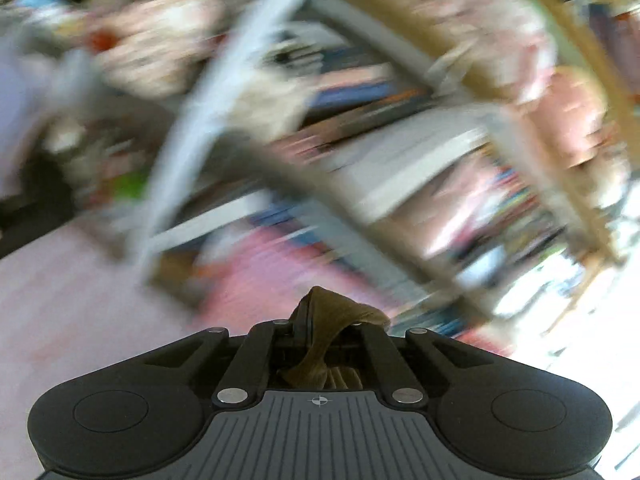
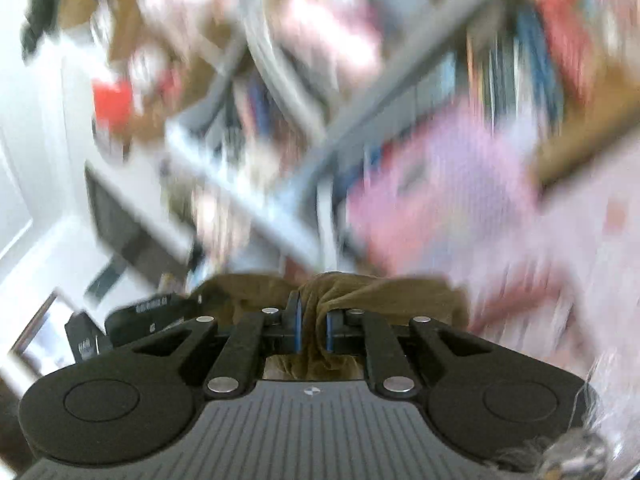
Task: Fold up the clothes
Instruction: 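Close the right gripper on the garment while the left gripper holds it, then lift the garment with both grippers and shake it open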
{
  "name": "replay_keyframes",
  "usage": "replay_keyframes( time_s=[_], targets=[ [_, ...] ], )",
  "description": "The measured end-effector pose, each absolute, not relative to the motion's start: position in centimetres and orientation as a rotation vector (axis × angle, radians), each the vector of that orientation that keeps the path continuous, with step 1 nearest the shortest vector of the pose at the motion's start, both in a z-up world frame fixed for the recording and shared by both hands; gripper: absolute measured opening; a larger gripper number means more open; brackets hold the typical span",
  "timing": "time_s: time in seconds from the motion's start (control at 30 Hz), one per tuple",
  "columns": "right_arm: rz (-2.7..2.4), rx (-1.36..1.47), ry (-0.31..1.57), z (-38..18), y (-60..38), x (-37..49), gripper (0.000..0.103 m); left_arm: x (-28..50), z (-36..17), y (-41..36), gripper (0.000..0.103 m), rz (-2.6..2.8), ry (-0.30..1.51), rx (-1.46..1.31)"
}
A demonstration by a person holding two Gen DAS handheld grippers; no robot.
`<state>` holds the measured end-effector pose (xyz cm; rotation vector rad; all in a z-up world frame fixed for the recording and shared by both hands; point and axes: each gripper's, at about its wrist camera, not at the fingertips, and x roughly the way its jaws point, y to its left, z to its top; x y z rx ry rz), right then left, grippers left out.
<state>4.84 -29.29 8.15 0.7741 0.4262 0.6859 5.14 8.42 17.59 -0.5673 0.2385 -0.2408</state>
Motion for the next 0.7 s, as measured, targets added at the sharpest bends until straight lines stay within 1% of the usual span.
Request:
replay_keyframes(
  time_s=[0.1,0.13,0.2,0.27,0.33,0.4,0.53,0.6,0.67,0.7],
  targets=[
    [0.668,0.734,0.134,15.7,-32.8,1.8,0.010,7.6,22.6,5.4,0.003,-0.423,0.100,-0.569],
    [0.680,0.734,0.059,17.5,-33.6,0.3,0.010,7.6,23.7,5.3,0.003,-0.502,0.065,-0.575],
    [0.707,0.736,-0.054,19.9,-34.8,-3.0,0.010,7.2,25.2,5.7,0.004,-0.642,0.024,-0.580],
    [0.713,0.730,-0.081,20.3,-35.0,-5.7,0.010,7.7,24.6,6.5,0.004,-0.725,0.066,-0.559],
    [0.690,0.728,0.010,18.6,-33.6,-7.4,0.010,8.9,22.0,7.4,0.004,-0.747,0.178,-0.525],
    [0.633,0.741,0.236,13.9,-30.6,-6.7,0.010,10.7,17.9,8.2,0.004,-0.725,0.349,-0.487],
    [0.500,0.753,0.681,4.6,-24.8,-5.3,0.010,14.7,5.9,8.5,0.004,-0.556,0.747,-0.386],
    [0.420,0.792,0.883,-0.8,-22.0,-3.9,0.010,15.1,1.2,8.1,0.005,-0.474,0.879,-0.297],
    [0.364,0.809,1.034,-4.7,-19.5,-2.7,0.009,14.9,-1.7,8.0,0.015,-0.431,0.952,-0.217],
    [0.345,0.817,1.071,-5.6,-18.6,-2.4,0.009,14.8,-3.1,8.0,0.017,-0.411,0.986,-0.178]
  ],
)
